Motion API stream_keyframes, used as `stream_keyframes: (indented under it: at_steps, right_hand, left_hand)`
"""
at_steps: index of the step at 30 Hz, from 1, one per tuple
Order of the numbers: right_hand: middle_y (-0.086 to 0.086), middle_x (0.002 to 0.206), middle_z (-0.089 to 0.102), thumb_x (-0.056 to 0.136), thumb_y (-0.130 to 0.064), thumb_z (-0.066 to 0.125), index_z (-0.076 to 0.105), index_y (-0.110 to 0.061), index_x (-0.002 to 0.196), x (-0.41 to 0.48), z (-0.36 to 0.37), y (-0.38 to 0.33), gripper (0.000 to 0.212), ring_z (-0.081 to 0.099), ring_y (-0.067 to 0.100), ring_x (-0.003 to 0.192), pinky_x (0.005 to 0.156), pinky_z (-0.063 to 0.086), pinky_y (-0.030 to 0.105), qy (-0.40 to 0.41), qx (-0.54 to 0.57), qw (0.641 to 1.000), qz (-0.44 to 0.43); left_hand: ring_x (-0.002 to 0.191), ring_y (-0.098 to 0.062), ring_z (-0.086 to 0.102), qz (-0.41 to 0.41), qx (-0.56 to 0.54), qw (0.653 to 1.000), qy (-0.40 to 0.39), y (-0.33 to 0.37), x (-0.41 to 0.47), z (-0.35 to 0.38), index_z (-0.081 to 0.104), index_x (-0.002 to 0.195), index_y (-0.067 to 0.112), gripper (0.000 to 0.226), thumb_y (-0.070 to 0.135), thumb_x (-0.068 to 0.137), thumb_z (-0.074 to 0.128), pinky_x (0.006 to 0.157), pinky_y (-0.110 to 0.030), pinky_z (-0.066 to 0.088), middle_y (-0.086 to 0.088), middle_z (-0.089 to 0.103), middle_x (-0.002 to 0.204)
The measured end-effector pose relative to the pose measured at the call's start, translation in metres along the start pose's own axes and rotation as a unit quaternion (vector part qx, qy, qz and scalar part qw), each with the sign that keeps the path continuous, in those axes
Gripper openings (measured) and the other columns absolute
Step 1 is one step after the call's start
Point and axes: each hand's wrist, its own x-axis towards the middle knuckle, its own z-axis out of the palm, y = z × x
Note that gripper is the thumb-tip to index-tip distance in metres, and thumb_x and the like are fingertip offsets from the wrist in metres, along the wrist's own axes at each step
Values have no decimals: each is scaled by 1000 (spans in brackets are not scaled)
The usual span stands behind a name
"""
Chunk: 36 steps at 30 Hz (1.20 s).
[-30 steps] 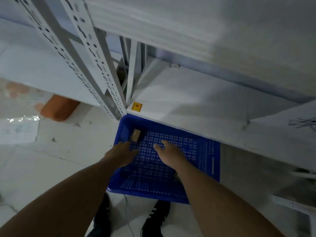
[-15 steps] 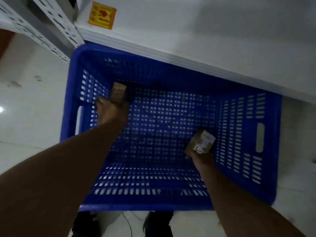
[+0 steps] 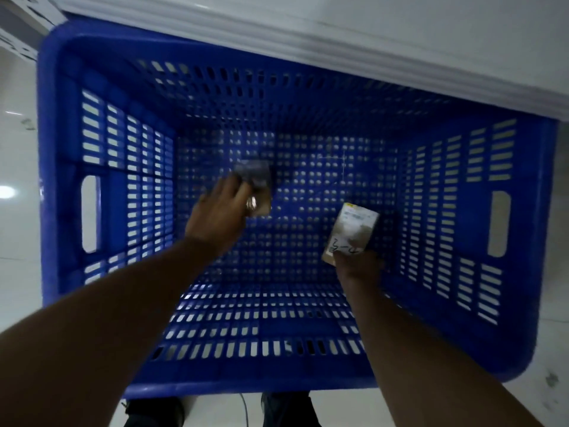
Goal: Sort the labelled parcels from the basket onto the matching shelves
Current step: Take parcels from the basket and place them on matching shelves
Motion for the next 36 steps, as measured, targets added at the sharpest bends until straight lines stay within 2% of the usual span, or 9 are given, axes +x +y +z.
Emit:
stream_keyframes:
  at_steps: [7,11,13,16,17,20,28,33,36]
  right_hand:
    - [22,144,48,94,-21,75,36,-6,143,-10,13,-18,65,57,41,119,90,49,40,-66,101,986,-115]
    - [16,160,38,91,-22,79,20,-11,162,-9,20,-23,93,47,39,139,111,45,45,-106,159,974,-118]
    - [10,157,44,88,-30,81,29,-16,158,-10,20,-23,88,51,36,135,110,46,50,-131,162,970,-122]
    - [7,141,59,88,-34,81,46,-16,144,-13,22,-25,68,60,30,120,98,51,46,-164,175,959,-154]
    - [7,138,60,89,-34,81,47,-16,142,-15,23,-27,66,60,29,120,95,50,43,-173,173,956,-163]
    - [6,145,53,87,-36,82,37,-16,149,-18,31,-33,79,54,31,130,100,46,43,-200,165,951,-170]
    - [-4,129,65,82,-28,87,47,-25,141,-35,20,-38,72,64,17,115,103,52,40,-253,272,919,-135]
    - [2,125,66,83,-30,85,62,-22,126,-59,-14,-33,49,65,18,112,84,55,29,-204,385,896,-86]
    - [4,123,68,82,-27,86,68,-21,120,-81,-46,-28,42,66,19,111,82,58,30,-179,462,868,-46]
  left_hand:
    - [114,-40,60,98,103,987,-76,23,-31,51,44,129,5,82,11,61,90,89,-48,58,-27,55,130]
    - [117,-27,51,-26,-115,992,-55,29,-34,65,45,127,14,64,6,74,81,85,-35,57,-10,47,131]
    - [114,-19,50,-245,-278,928,-18,30,-26,74,51,124,15,49,21,83,78,85,-30,52,-1,45,127]
    - [110,-27,64,-473,-487,734,-31,19,-11,88,50,128,18,89,56,57,88,83,-46,60,-4,56,129]
    - [111,-27,63,-494,-488,717,-64,18,-9,93,50,132,17,96,57,55,91,88,-47,58,-5,56,131]
    - [116,-25,51,-467,-446,758,-97,27,-8,96,45,133,18,85,48,67,89,97,-43,50,-4,42,132]
    - [83,-21,69,-462,-594,657,-49,29,-13,57,45,131,27,63,5,83,80,60,-34,59,-7,68,110]
    - [86,-31,70,-480,-624,616,1,29,-7,6,53,129,24,65,-11,78,74,78,-44,58,-16,69,113]
    - [91,-31,70,-478,-618,624,-6,36,-1,-36,48,131,19,66,3,77,82,77,-46,56,-15,69,111]
